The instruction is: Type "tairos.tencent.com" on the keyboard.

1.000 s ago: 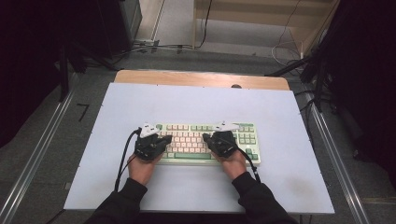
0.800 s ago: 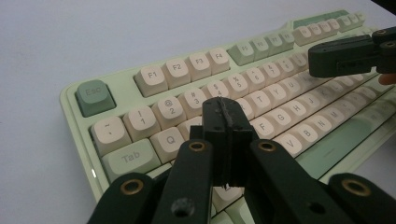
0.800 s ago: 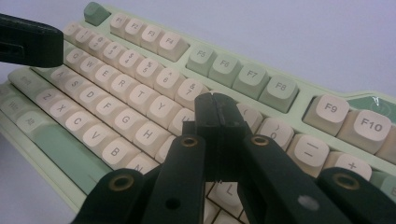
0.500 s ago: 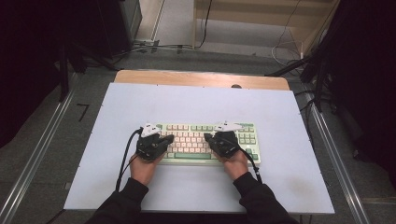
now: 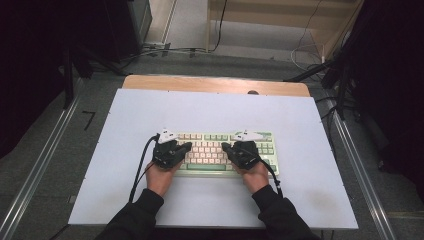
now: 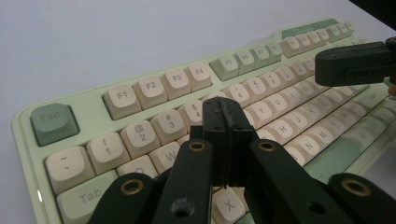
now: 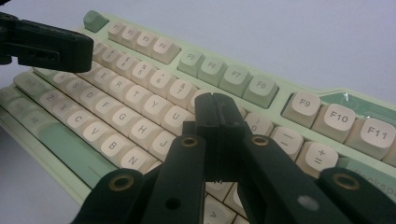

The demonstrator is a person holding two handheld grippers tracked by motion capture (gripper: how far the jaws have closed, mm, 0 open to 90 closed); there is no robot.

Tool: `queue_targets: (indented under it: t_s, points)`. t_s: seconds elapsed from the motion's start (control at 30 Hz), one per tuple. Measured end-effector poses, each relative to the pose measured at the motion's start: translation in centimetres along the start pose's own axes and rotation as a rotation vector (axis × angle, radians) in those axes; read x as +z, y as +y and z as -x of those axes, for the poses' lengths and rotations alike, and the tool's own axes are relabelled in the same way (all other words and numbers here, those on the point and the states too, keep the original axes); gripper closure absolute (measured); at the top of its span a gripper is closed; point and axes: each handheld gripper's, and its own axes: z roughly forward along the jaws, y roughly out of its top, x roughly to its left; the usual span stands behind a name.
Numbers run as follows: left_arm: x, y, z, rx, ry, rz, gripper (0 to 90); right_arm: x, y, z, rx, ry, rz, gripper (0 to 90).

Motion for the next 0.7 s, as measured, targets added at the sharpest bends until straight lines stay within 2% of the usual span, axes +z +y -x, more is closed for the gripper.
queue_targets:
  t_s: [0.4, 0.7]
  points:
    - [0.9, 0.3, 0.6, 0.009, -0.006, -0.013, 90.0, 0.0, -0.2, 0.2, 0.006, -0.004, -0.007, 87.2]
    - [1.5, 0.3, 0.6, 0.023, 0.007, -0.028, 90.0, -0.2, -0.1, 0.5, 0.017, -0.003, 0.005, 87.2]
